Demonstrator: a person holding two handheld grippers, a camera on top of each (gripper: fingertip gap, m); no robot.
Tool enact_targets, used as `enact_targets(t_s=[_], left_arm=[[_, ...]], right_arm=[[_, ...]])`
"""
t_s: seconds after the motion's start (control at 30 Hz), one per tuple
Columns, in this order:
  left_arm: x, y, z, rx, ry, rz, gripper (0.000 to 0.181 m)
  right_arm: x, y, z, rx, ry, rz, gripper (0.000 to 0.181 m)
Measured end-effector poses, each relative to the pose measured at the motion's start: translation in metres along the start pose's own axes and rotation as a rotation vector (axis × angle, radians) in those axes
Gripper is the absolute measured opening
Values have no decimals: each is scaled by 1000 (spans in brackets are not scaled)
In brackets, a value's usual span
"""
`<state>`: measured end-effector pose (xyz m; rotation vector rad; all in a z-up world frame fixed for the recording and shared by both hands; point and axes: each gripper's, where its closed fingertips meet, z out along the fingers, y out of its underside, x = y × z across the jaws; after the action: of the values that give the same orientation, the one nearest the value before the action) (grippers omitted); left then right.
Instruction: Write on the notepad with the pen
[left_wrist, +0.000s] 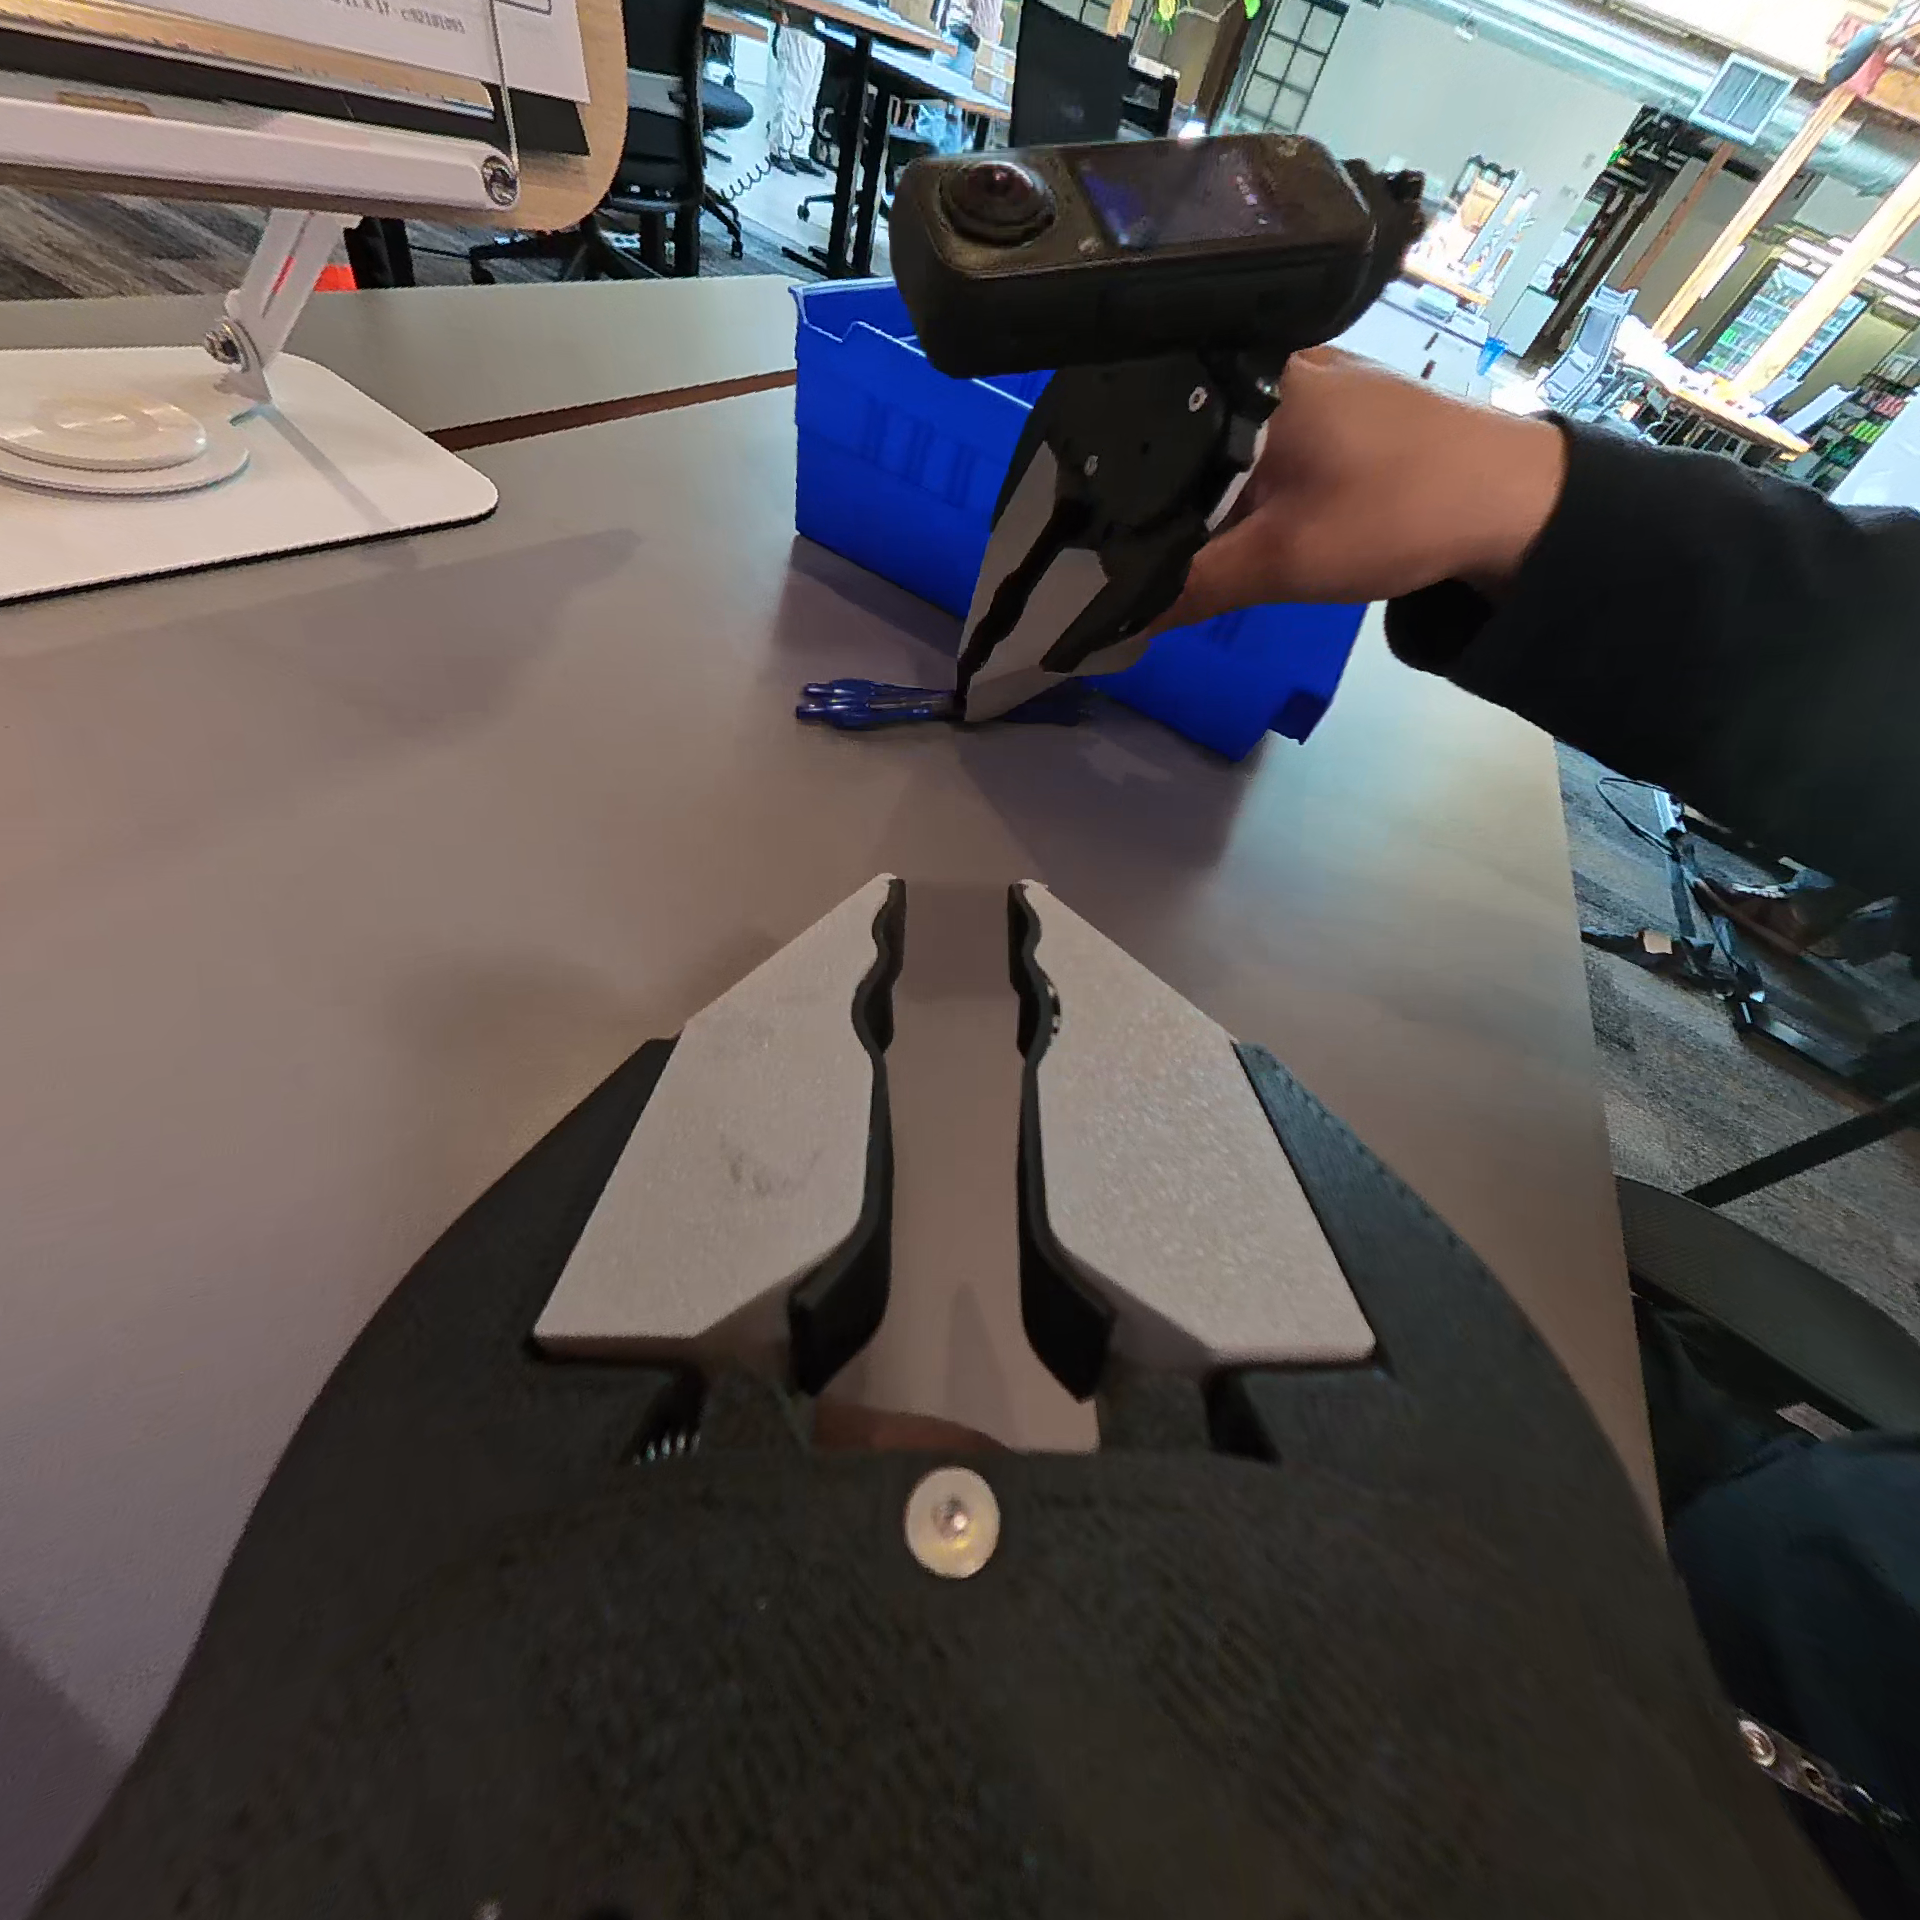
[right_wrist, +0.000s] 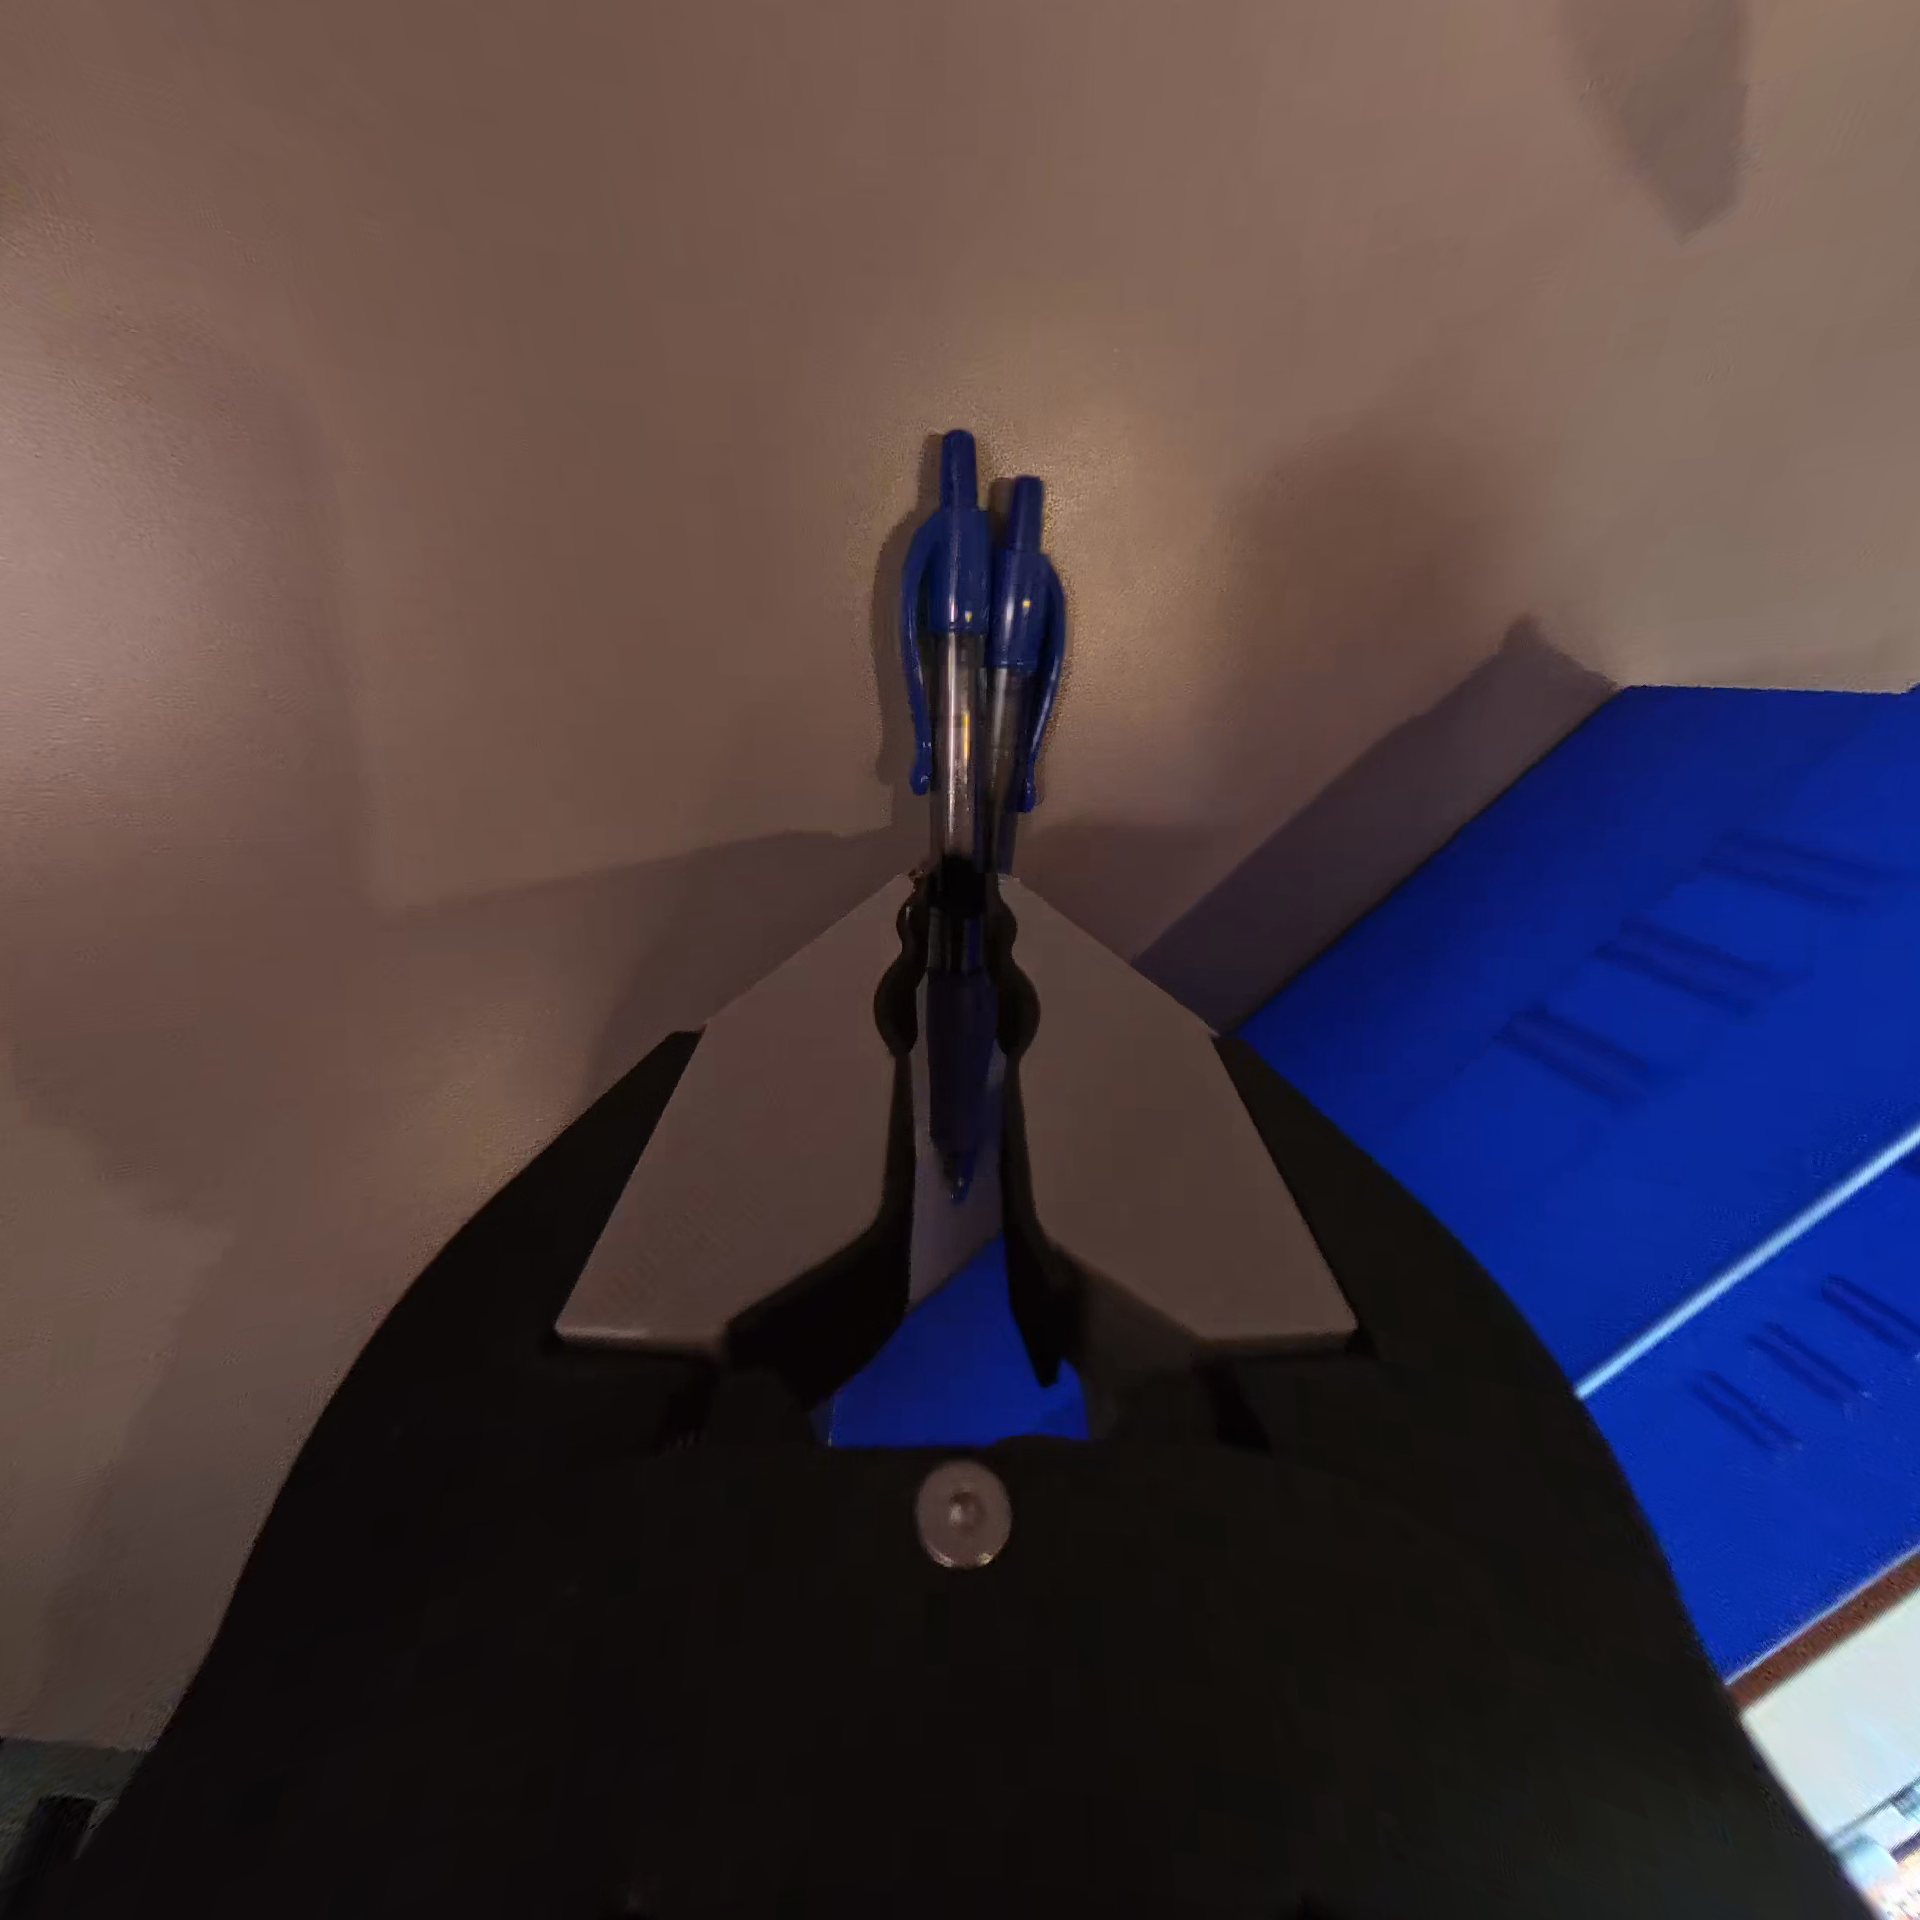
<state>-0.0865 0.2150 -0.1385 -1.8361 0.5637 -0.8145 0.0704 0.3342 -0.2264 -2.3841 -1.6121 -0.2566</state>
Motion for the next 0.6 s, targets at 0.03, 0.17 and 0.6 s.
enact_targets(t_s=[0.03, 0.17, 0.6], left_arm=[[-1, 0, 0, 1, 0, -4, 17], [-1, 0, 0, 0, 1, -4, 17], [-1, 1, 0, -6, 0, -6, 17]], right_arm=[[1, -1, 0, 3, 5, -7, 7], [5, -5, -4, 9, 14, -6, 7], [7, 1, -1, 5, -71, 87, 6]])
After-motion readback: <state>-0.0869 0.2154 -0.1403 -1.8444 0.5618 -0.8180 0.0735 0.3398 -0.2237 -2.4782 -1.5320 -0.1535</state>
